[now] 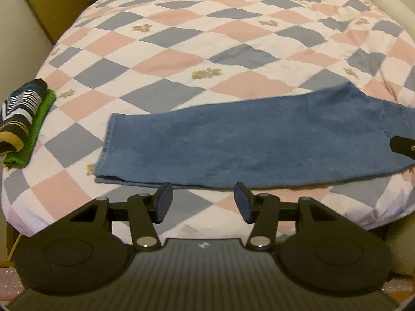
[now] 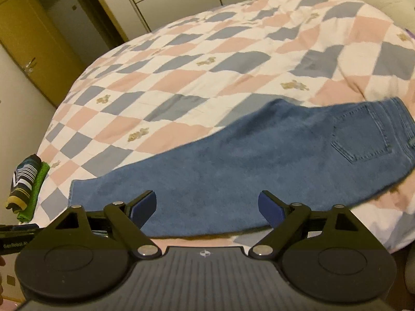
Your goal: Fold clothes
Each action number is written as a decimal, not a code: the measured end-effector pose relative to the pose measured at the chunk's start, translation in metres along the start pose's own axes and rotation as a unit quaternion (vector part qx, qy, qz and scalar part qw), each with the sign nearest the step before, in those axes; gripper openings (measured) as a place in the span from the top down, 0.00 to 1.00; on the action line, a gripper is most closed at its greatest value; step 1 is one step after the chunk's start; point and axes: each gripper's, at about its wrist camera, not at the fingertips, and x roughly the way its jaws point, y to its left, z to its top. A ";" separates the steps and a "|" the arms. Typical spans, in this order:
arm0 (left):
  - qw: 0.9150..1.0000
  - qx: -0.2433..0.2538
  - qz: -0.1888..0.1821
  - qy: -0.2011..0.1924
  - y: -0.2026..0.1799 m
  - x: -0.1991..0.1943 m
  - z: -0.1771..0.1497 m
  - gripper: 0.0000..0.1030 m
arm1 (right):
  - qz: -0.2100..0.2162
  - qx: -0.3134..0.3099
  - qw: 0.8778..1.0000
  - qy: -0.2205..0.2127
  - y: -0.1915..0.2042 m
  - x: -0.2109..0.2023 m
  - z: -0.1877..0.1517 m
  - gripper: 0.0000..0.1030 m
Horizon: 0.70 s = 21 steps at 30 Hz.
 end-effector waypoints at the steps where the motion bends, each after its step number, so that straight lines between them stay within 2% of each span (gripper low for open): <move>1: 1.000 0.006 -0.002 0.000 0.004 0.004 0.005 0.53 | 0.000 0.003 1.000 -0.001 0.002 0.002 0.002 0.15; 7: 0.999 0.048 -0.019 0.003 0.029 0.029 0.033 0.53 | -0.025 0.047 0.999 -0.008 0.019 0.022 -0.003 0.16; 10: 0.995 0.087 -0.054 0.005 0.053 0.047 0.049 0.53 | -0.039 0.077 0.996 -0.022 0.035 0.031 -0.014 0.26; 12: 0.990 0.117 -0.076 0.005 0.078 0.064 0.061 0.53 | -0.034 0.121 0.992 -0.033 0.054 0.038 -0.026 0.39; 13: 0.987 0.135 -0.087 0.006 0.092 0.072 0.067 0.54 | -0.031 0.144 0.988 -0.038 0.064 0.041 -0.033 0.41; 16: 0.973 0.189 -0.130 0.014 0.134 0.096 0.080 0.55 | -0.013 0.250 0.967 -0.047 0.101 0.055 -0.064 0.52; 18: 0.961 0.229 -0.154 0.027 0.163 0.112 0.086 0.56 | 0.017 0.336 0.941 -0.041 0.134 0.070 -0.095 0.55; 21: 0.940 0.285 -0.184 0.041 0.199 0.139 0.089 0.56 | 0.058 0.412 0.909 -0.034 0.178 0.095 -0.135 0.62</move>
